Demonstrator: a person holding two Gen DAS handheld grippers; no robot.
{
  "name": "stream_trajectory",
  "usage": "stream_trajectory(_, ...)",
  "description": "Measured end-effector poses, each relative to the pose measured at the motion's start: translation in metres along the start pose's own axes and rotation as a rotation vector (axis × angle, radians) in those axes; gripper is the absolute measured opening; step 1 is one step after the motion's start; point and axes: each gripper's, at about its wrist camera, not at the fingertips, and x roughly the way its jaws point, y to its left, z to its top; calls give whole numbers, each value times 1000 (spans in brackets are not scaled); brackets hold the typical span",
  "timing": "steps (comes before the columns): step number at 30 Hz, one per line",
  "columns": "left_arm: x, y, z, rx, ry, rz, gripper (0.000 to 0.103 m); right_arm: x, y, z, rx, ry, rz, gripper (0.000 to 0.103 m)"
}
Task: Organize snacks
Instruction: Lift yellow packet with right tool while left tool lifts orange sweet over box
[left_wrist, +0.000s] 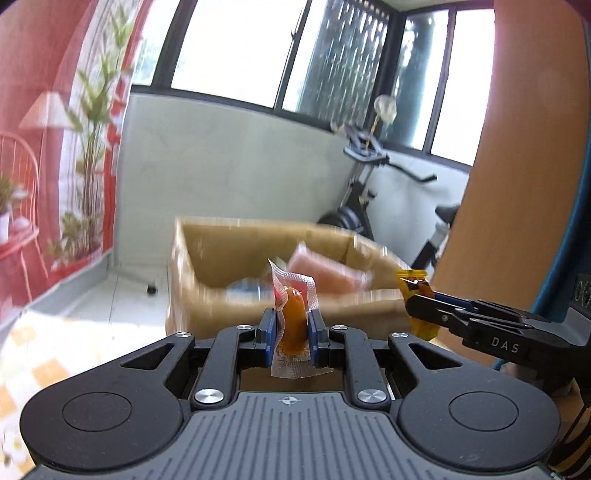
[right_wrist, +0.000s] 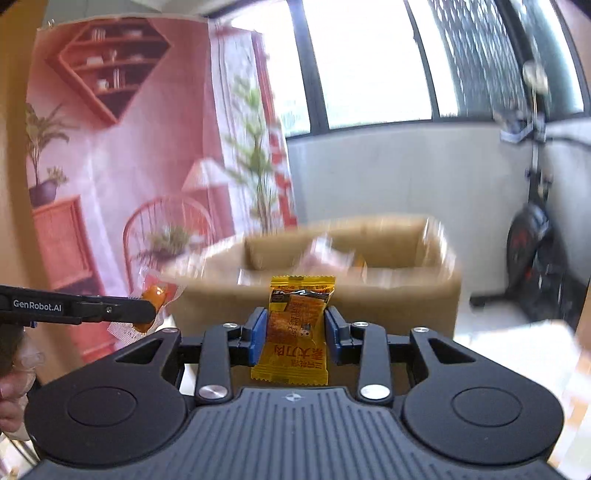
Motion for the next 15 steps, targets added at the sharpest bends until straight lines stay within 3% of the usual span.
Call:
stream_trajectory(6, 33, -2, 35, 22, -31, 11, 19, 21, -17, 34, -9, -86, -48, 36)
stream_trajectory(15, 73, 21, 46, -32, 58, 81, 19, 55, -47, 39, 14, -56, -155, 36)
